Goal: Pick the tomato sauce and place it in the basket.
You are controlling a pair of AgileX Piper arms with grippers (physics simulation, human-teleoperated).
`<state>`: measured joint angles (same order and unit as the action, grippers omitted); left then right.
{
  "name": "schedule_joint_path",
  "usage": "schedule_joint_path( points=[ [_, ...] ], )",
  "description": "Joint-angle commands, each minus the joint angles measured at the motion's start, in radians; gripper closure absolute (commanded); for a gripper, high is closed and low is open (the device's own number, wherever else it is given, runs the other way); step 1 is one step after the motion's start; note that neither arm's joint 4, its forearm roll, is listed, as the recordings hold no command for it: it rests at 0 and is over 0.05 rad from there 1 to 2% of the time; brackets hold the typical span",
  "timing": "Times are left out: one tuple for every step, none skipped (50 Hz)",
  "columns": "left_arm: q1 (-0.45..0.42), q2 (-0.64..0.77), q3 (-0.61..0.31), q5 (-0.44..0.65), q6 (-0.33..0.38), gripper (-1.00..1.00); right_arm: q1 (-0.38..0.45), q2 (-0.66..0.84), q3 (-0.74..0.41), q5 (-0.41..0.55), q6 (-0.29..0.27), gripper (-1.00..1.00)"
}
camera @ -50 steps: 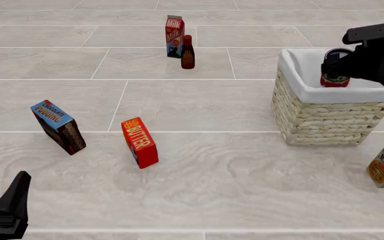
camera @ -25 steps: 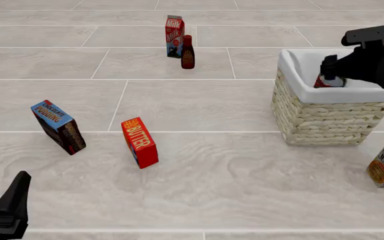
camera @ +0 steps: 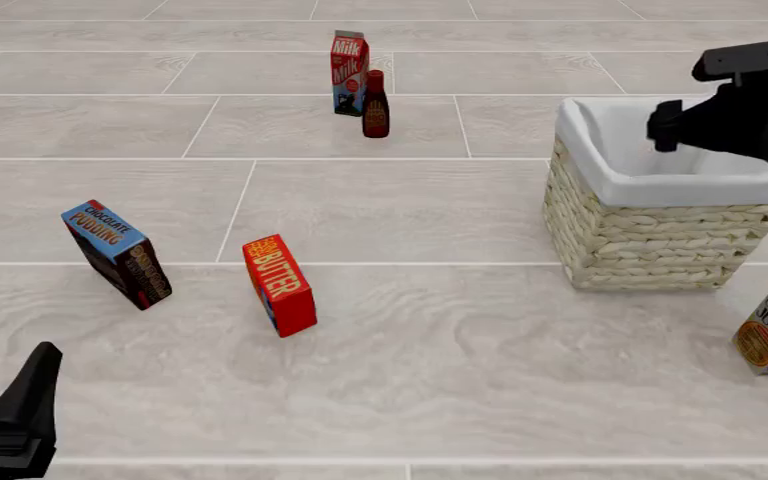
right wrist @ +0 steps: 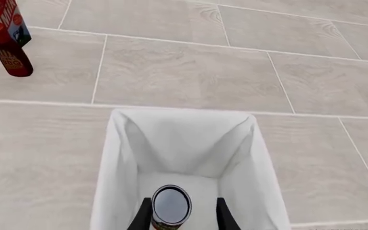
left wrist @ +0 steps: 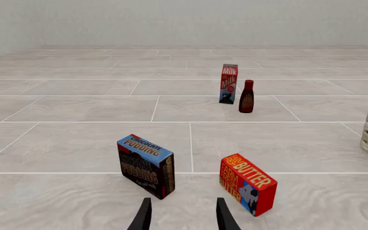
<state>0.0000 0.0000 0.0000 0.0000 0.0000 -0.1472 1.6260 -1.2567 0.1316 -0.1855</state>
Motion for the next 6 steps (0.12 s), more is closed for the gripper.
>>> schedule_joint_path(
  points=[
    [0.0,0.0,0.0,0.0,0.0,-1.0,0.004,-0.06,0.007,0.021,0.01,-1.0],
    [0.0,0.0,0.0,0.0,0.0,-1.0,0.003,-0.076,0.008,0.027,0.018,-1.0],
    [0.0,0.0,0.0,0.0,0.0,-1.0,0.002,-0.089,0.012,0.028,0.019,-1.0],
    [0.0,0.0,0.0,0.0,0.0,-1.0,0.006,-0.102,0.015,0.033,0.021,-1.0],
    [0.0,0.0,0.0,0.0,0.0,-1.0,0.006,-0.102,0.016,0.033,0.021,-1.0],
    [0.0,0.0,0.0,0.0,0.0,-1.0,0.007,-0.114,0.019,0.035,0.024,-1.0]
  ],
)
